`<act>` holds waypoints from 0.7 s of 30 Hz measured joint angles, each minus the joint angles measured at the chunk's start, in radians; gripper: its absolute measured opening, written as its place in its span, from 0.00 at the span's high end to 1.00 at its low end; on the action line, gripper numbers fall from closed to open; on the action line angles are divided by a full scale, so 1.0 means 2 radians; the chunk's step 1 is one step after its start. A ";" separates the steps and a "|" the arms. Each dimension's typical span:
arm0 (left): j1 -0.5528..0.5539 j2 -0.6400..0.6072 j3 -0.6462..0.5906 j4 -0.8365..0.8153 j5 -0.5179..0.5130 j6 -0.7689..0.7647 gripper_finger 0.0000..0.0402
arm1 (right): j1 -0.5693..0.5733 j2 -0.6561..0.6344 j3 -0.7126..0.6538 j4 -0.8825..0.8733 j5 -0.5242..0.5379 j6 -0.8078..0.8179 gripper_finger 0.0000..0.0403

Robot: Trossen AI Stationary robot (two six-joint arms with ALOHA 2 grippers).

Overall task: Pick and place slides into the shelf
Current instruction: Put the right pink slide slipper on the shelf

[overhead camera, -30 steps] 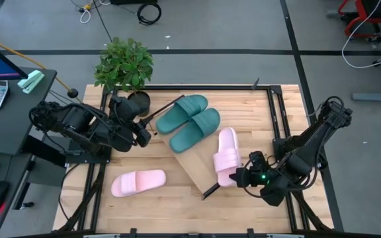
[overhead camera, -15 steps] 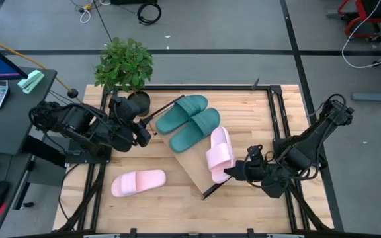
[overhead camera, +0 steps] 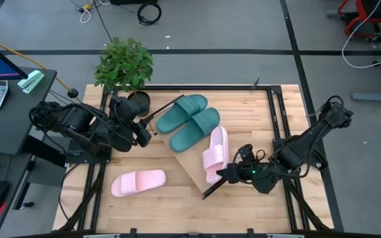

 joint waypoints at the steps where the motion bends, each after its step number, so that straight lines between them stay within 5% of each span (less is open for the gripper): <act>1: 0.000 0.000 0.000 0.000 0.000 0.000 0.57 | -0.003 0.004 0.000 0.004 -0.003 0.000 0.49; 21: 0.000 0.000 0.000 0.000 -0.001 0.000 0.56 | -0.024 0.011 0.000 0.076 -0.074 -0.046 0.44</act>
